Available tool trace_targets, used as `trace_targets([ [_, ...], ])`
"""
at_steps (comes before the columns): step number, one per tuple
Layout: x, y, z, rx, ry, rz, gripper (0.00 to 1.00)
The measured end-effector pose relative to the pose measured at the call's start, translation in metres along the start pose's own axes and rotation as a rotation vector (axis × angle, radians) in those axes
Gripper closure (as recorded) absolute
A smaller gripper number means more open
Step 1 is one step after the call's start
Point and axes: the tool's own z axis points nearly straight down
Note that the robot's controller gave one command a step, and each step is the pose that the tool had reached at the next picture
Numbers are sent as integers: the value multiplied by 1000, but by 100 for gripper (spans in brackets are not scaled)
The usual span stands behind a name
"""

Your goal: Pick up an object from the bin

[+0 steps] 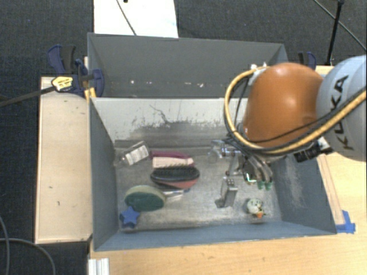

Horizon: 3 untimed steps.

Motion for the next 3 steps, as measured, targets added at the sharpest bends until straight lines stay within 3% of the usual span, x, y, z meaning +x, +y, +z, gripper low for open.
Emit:
trace_targets([
  [1,-69,61,168,-4,-20,-27,0],
  [2,-69,61,164,-5,-19,-22,100],
  [3,-66,74,163,1,-22,-133,100],
])
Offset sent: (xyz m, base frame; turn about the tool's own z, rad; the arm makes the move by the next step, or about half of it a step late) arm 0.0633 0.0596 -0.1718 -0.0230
